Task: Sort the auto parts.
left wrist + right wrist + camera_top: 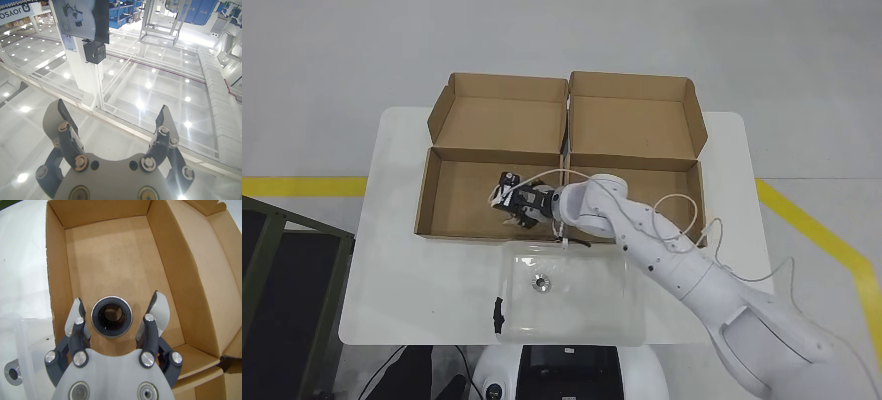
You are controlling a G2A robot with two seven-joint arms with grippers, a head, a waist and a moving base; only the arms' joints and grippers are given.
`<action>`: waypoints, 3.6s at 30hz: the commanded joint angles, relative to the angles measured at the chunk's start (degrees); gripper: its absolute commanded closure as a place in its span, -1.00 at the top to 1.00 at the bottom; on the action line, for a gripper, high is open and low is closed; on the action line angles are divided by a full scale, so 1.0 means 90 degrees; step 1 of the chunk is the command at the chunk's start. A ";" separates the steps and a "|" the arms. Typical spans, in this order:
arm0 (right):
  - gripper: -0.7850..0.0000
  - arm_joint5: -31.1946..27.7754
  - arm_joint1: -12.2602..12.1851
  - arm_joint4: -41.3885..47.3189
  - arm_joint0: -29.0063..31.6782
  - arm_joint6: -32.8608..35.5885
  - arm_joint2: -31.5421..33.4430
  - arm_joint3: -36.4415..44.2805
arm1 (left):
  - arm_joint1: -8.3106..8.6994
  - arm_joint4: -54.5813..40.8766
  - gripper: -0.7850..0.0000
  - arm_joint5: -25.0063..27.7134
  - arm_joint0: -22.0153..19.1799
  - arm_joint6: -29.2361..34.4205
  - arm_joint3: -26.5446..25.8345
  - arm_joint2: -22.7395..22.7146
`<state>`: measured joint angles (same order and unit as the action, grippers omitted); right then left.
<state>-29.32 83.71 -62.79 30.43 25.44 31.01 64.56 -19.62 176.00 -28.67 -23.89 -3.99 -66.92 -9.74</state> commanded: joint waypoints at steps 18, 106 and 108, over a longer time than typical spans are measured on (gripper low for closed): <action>1.00 -0.0959 -0.0821 -0.0792 0.2007 0.0824 0.1523 0.4087 | 0.0000 0.0000 1.00 0.0000 0.0000 0.0000 0.0000 0.0000; -0.91 -0.1568 -0.1455 -0.2525 0.4043 -0.0838 0.1841 0.3523 | 0.0000 0.0000 1.00 0.0000 0.0000 0.0000 0.0000 0.0000; -1.00 -0.1595 -0.1470 -0.2473 0.4081 -0.0829 0.1879 0.3615 | 0.0000 0.0000 1.00 0.0000 0.0000 0.0000 0.0000 0.0000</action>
<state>-43.52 70.56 -85.32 66.97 17.93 47.72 96.63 -19.62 176.00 -28.67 -23.89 -3.99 -66.92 -9.74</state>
